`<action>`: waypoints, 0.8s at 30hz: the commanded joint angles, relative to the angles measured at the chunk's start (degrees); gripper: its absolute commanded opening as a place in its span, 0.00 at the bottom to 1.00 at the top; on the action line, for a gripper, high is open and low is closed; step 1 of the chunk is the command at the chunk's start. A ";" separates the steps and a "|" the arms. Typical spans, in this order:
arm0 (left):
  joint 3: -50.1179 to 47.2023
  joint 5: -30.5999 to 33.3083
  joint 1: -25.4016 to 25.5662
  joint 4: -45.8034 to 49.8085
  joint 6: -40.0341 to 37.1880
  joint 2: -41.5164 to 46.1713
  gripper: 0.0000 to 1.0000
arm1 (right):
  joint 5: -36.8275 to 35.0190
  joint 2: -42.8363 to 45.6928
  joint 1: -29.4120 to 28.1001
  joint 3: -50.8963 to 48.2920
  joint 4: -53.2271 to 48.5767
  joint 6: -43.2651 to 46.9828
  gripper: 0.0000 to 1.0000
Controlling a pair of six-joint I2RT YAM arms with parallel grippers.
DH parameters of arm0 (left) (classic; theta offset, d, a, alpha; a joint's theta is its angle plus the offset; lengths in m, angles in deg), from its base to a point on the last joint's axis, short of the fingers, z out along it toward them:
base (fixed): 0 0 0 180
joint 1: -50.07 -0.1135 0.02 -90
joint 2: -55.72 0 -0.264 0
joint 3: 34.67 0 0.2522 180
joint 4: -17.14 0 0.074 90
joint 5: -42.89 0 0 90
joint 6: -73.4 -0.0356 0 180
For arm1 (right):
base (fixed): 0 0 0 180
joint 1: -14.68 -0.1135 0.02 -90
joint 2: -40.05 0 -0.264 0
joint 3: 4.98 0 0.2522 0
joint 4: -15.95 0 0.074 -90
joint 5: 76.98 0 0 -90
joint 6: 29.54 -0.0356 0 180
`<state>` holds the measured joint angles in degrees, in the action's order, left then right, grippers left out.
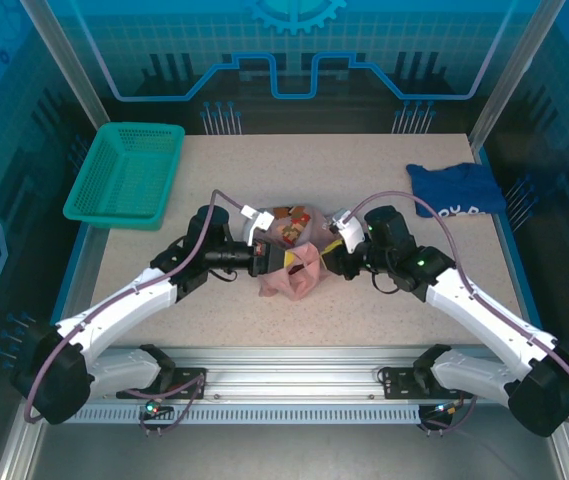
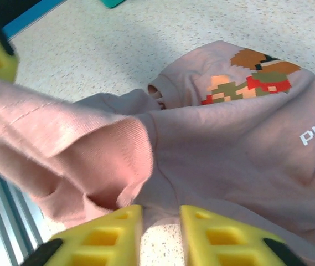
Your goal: Fold the inside-out t-shirt
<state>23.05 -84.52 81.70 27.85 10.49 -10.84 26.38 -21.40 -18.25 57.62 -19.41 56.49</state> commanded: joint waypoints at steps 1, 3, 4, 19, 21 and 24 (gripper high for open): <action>0.85 0.93 -0.50 1.70 -0.10 1.09 0.00 | 6.90 2.39 1.93 0.21 -1.10 -1.34 0.34; 0.86 0.93 -0.53 1.74 -0.06 1.15 0.00 | 10.07 3.16 2.91 0.06 -0.30 -2.26 0.40; 0.92 0.93 -0.53 1.84 -0.22 1.12 0.00 | 11.27 3.19 3.19 0.11 0.04 -2.67 0.42; 0.71 0.89 -0.52 2.26 -0.81 1.37 0.00 | 12.04 -10.06 1.96 7.19 0.01 -10.26 0.40; 0.63 1.02 -0.58 2.26 -0.82 1.47 0.00 | 11.82 -10.45 1.73 6.85 -0.42 -10.35 0.34; 0.68 1.28 -0.58 2.12 -1.06 1.44 0.00 | 10.76 -10.03 1.68 6.15 -0.72 -10.32 0.30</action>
<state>23.05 -83.82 81.62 29.36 10.36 -10.84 36.66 -31.82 -16.00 63.48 -19.43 46.96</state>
